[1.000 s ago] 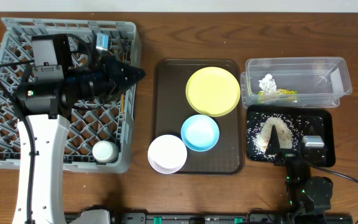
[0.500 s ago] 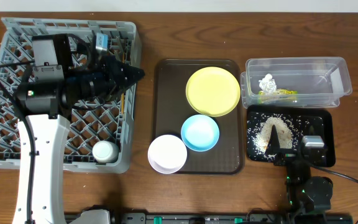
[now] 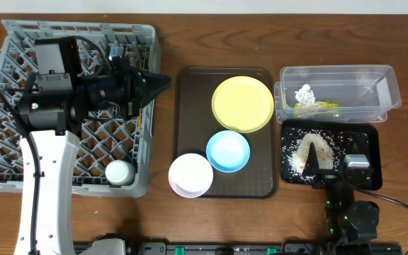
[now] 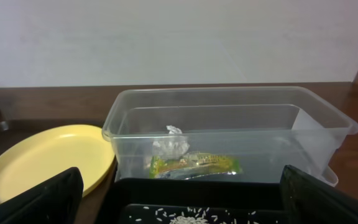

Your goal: Sort waste into correct bins and load items into the dishwasher

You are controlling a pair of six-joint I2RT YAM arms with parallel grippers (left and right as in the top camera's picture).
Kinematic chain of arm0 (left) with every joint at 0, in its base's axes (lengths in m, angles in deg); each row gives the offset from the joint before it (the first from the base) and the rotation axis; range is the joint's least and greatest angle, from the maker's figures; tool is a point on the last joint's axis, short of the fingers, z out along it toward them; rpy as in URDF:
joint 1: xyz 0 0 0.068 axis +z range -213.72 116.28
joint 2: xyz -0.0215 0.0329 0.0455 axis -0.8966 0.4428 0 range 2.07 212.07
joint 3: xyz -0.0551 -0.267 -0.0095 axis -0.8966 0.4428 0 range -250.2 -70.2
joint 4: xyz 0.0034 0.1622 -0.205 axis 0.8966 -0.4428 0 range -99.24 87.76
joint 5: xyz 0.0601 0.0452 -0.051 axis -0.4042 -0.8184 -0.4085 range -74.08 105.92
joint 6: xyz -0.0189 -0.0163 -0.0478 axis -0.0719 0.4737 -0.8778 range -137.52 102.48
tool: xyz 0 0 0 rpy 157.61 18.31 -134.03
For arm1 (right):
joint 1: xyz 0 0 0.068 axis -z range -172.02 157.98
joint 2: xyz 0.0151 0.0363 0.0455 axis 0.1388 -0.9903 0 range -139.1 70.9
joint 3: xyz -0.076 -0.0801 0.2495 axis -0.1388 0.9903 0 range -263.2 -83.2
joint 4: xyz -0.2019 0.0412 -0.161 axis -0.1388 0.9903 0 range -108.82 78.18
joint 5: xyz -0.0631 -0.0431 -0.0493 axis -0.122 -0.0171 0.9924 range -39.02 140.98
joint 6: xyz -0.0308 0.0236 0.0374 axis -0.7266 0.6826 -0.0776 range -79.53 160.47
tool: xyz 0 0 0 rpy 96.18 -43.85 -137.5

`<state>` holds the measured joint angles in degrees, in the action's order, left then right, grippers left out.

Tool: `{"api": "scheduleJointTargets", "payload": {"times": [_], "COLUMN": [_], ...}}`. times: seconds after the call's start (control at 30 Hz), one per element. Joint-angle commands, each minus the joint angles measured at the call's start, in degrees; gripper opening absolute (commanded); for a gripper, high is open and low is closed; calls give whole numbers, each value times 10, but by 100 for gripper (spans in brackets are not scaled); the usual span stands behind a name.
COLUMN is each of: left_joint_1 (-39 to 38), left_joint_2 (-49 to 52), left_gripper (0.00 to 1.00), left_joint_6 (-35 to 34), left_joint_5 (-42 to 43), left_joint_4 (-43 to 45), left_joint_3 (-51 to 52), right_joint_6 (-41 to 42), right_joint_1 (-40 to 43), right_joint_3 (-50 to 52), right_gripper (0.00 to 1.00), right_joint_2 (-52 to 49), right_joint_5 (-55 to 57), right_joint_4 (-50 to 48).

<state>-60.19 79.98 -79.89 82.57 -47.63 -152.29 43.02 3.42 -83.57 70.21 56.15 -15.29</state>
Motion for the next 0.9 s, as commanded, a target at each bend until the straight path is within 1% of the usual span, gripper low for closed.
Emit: {"api": "scheduleJointTargets", "payload": {"times": [0.0,0.1,0.2,0.3,0.37,0.47,0.63,0.87], "left_joint_1": [-1,-1,-1,-1,-1,-1,-1,-1], "left_joint_2": [-2,-2,-2,-2,-2,-2,-2,-5], "left_gripper": [8,8,8,8,8,8,8,8], "left_joint_6": [-99,-108,-108,-105,-107,-130,-134,-155], "left_joint_5": [67,80,82,107,139,184,231,234], "left_joint_4": [28,51,52,60,98,156,256,263], "left_joint_3": [2,2,2,2,2,2,2,2], "right_joint_6": [6,6,6,6,6,6,6,6], "right_joint_1": [4,4,4,4,4,4,4,4], "right_joint_3": [0,0,0,0,0,0,0,0], "right_gripper": [99,99,99,99,99,99,99,99], "right_joint_2": [3,3,3,3,3,3,3,3], "right_joint_5": [4,4,4,4,4,4,4,4], "right_joint_4": [2,2,1,1,1,1,2,1]}}
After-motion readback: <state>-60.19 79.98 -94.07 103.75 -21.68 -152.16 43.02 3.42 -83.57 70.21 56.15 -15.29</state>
